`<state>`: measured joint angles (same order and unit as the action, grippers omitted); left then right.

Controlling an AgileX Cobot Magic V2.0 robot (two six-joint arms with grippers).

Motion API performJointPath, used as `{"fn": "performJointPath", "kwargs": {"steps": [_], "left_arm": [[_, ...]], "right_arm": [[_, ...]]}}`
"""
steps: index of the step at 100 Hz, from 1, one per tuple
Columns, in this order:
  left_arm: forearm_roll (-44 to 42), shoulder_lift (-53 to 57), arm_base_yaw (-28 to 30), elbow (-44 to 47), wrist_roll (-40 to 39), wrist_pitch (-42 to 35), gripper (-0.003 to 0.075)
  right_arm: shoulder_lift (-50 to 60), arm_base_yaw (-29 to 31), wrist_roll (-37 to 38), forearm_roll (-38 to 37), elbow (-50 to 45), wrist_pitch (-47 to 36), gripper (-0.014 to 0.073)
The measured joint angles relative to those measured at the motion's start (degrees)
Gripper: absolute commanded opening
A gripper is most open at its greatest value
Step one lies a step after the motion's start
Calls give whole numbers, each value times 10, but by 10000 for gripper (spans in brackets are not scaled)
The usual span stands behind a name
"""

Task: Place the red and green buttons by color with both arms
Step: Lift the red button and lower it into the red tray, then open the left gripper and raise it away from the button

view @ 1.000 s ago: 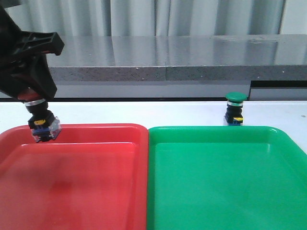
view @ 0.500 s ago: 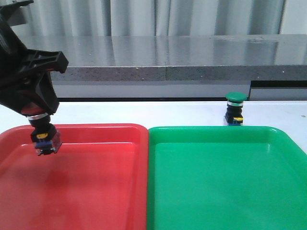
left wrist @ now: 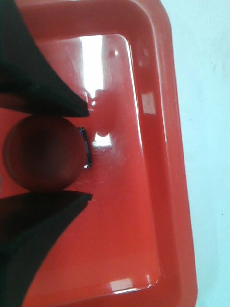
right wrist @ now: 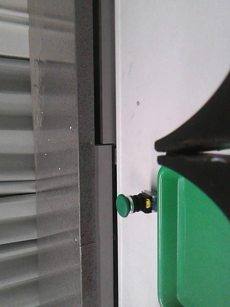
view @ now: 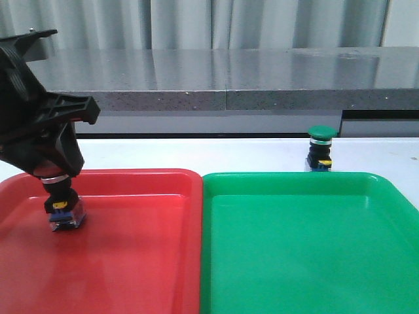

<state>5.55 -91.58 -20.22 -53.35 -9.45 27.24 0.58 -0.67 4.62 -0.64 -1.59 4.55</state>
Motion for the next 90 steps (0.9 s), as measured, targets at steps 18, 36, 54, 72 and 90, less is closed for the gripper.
{"fn": "performJointPath", "kwargs": {"steps": [18,36,54,72,90], "left_arm": [[1,0,0,0,0,0,365],[1,0,0,0,0,-1,571],[1,0,0,0,0,-3,568],[1,7,0,0,0,-15,568],[1,57,16,0,0,-36,568]], "right_arm": [[0,0,0,0,0,0,-58],[0,0,0,0,0,0,-58],[0,0,0,0,0,0,-58],[0,0,0,0,0,0,-58],[0,0,0,0,0,0,-58]]}}
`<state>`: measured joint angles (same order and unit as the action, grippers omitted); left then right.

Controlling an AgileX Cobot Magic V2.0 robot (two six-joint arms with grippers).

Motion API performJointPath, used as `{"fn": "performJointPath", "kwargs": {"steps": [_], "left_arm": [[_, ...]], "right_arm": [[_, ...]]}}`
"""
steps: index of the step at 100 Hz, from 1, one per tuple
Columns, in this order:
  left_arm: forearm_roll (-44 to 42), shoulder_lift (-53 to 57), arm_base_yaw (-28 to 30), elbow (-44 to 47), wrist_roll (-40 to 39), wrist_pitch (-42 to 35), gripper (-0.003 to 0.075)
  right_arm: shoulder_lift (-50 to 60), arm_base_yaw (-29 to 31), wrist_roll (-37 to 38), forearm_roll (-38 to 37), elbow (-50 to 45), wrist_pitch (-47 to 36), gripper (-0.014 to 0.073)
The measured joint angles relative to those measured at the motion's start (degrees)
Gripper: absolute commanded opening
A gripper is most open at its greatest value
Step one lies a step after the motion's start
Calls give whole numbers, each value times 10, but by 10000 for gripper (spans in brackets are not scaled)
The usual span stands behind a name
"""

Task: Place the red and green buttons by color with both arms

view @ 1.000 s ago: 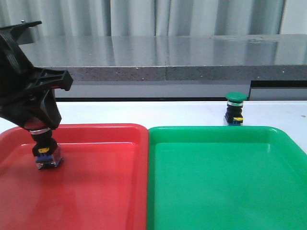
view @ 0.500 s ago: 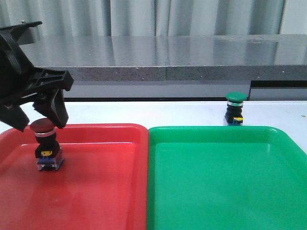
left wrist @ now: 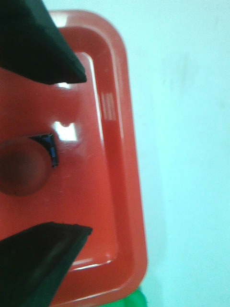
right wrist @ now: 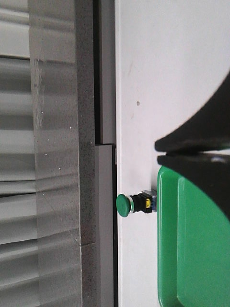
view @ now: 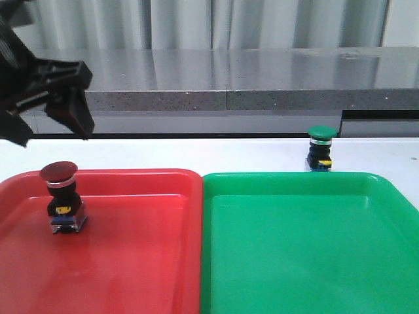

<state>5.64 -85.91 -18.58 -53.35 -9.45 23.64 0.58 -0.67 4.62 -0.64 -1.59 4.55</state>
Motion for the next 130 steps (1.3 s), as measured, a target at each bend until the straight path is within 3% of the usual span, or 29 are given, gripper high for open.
{"fn": "performJointPath", "kwargs": {"steps": [26,46,99,112,130], "left_arm": [[-17,106,60,0,0,-20,568],[-46,197,71,18,0,-37,568],[-67,503,71,250,0,-92,559],[-68,567,72,291,0,-92,447],[-68,617,72,314,0,-79,171]], "right_arm": [[0,0,0,0,0,0,-58],[0,0,0,0,0,0,-58],[0,0,0,0,0,0,-58],[0,0,0,0,0,0,-58],[0,0,0,0,0,0,-58]]}}
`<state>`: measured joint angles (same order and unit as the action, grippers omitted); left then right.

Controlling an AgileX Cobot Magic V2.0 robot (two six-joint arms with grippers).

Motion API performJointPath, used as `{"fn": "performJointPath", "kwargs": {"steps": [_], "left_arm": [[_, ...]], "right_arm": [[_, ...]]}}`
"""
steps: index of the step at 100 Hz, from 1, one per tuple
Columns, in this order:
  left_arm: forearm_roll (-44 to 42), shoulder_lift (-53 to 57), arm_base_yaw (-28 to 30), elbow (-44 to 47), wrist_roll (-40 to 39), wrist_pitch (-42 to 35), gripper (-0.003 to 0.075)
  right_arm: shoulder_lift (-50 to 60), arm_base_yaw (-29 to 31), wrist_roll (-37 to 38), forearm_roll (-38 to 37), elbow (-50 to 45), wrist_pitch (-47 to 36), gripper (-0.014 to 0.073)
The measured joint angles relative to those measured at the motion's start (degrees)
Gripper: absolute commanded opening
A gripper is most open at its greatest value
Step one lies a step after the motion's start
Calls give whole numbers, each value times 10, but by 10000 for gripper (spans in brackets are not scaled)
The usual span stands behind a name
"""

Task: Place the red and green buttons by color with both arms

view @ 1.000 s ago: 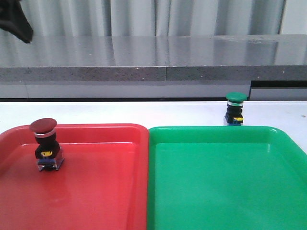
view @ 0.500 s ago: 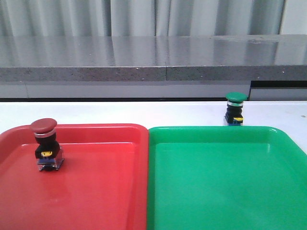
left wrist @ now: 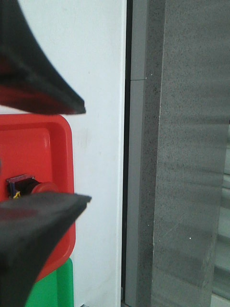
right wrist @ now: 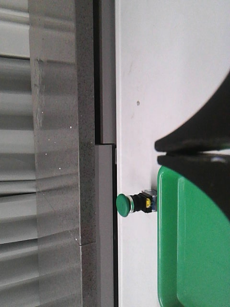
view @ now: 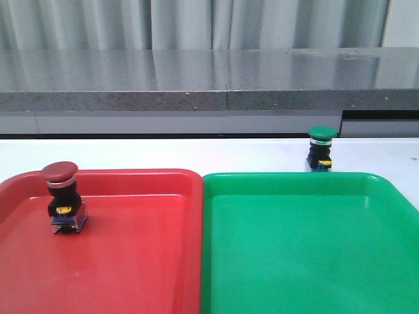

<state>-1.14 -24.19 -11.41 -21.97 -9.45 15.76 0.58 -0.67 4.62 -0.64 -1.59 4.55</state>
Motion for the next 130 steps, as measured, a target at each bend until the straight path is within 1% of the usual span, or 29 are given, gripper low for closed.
{"fn": "performJointPath", "kwargs": {"steps": [3,5,10,11,13,93,105,113,122,130], "left_arm": [[0,3,0,0,0,3,128],[0,4,0,0,0,3,86],[0,6,0,0,0,5,16],[0,7,0,0,0,5,16],[0,7,0,0,0,7,-20],[-10,7,0,1,0,14,-19],[-36,7,0,8,0,-15,-19],[-54,8,2,22,0,-51,-19],[-60,23,19,40,0,-84,-19],[-62,41,43,59,0,-96,-19]], "right_arm": [[0,0,0,0,0,0,-58],[0,0,0,0,0,0,-58],[0,0,0,0,0,0,-58],[0,0,0,0,0,0,-58],[0,0,0,0,0,0,-58],[0,0,0,0,0,0,-58],[0,0,0,0,0,0,-58],[0,0,0,0,0,0,-58],[0,0,0,0,0,0,-58],[0,0,0,0,0,0,-58]]}}
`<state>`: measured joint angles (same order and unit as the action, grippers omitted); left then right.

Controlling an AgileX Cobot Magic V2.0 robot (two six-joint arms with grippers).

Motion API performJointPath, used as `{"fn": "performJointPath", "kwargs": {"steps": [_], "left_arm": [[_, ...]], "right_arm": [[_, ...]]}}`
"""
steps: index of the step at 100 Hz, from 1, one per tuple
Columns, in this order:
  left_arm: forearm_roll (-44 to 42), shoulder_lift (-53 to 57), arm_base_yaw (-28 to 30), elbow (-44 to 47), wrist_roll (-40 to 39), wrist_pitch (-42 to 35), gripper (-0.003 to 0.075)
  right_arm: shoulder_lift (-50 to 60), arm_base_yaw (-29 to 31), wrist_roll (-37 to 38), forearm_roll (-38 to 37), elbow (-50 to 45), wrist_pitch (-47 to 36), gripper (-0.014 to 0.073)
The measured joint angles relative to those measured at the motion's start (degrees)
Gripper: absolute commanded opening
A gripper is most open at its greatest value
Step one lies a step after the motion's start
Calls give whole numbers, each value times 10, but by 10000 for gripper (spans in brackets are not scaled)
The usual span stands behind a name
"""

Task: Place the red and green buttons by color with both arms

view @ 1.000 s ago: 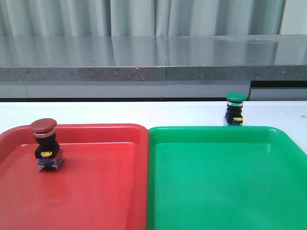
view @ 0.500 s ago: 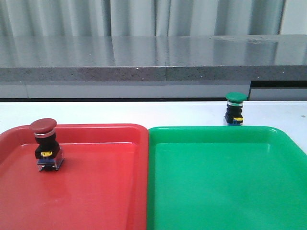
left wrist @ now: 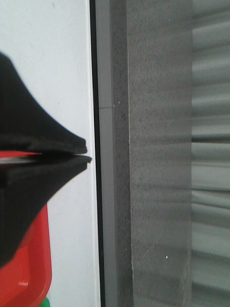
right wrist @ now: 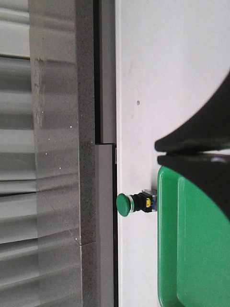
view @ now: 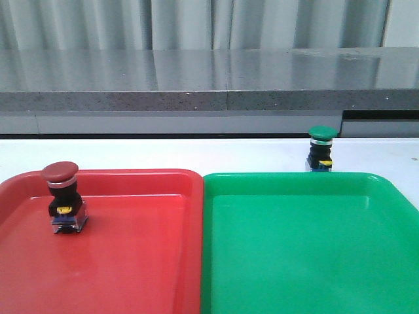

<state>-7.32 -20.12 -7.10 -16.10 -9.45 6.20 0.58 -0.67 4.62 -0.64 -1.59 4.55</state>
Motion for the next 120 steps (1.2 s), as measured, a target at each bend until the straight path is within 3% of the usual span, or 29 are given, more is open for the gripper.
{"fn": "performJointPath", "kwargs": {"steps": [19,55,120], "left_arm": [[-11,55,37,45,0,-7,-19],[-42,199,39,145,0,-9,-20],[2,205,39,162,0,-46,-19]], "right_arm": [[0,0,0,0,0,0,-58],[0,0,0,0,0,0,-58],[0,0,0,0,0,0,-58]]}}
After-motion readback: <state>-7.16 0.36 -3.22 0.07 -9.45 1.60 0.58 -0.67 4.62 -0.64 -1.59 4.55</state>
